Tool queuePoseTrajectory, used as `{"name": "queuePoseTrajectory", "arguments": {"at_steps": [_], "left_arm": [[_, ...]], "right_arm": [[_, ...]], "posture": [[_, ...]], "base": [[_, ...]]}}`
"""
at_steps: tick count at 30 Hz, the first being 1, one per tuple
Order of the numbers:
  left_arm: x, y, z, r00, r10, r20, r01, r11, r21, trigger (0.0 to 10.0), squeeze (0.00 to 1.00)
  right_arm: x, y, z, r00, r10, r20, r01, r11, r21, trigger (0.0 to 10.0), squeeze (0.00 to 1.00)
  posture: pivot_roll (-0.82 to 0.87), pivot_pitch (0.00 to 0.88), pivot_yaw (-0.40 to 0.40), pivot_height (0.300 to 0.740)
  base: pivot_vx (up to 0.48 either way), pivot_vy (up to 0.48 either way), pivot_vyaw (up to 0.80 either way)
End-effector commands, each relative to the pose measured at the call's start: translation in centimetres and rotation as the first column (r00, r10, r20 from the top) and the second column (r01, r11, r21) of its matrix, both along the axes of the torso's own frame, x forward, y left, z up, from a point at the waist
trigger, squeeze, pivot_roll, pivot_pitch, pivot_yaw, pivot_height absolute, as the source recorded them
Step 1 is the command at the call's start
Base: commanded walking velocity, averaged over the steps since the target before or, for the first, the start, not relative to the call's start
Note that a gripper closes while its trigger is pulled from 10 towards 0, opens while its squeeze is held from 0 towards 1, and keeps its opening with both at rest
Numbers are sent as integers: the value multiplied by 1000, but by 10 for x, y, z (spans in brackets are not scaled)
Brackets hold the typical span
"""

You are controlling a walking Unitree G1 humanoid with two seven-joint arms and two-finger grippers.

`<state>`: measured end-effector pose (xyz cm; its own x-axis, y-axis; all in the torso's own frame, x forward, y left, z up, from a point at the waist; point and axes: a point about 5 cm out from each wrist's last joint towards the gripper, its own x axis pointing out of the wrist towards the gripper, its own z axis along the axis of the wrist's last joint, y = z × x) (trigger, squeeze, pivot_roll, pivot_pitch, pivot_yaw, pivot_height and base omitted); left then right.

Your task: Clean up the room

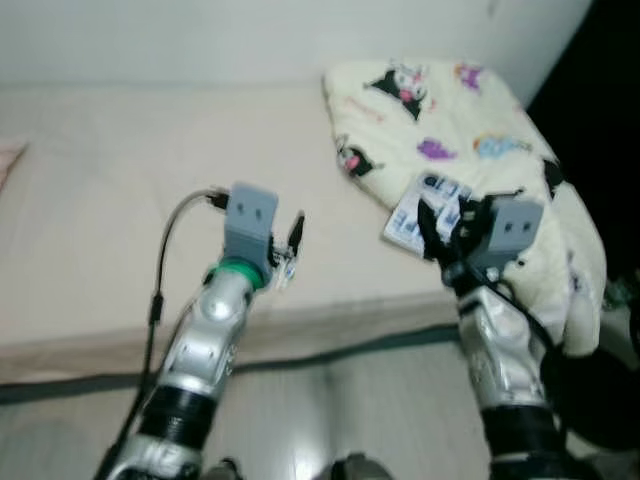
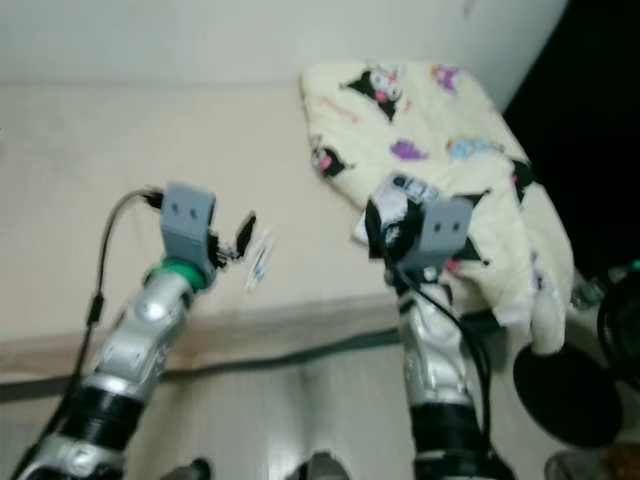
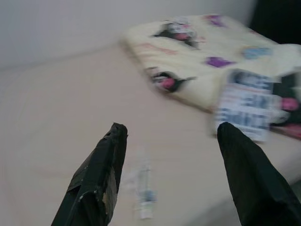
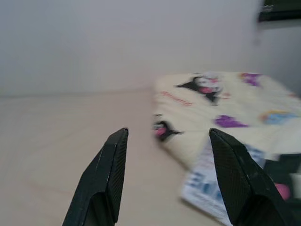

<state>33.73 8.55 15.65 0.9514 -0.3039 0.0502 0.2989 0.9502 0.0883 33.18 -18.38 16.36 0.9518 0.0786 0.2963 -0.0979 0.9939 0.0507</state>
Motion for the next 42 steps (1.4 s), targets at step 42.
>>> {"name": "queuePoseTrajectory", "arguments": {"at_steps": [42], "left_arm": [[2,2,2,998,40,41,-41,999,5,10000,0]], "right_arm": [[-1,-1,-6,1000,-7,-19,6,999,-40,10000,0]], "posture": [[-127,78,-4,740]], "base": [[58,156,211]]}}
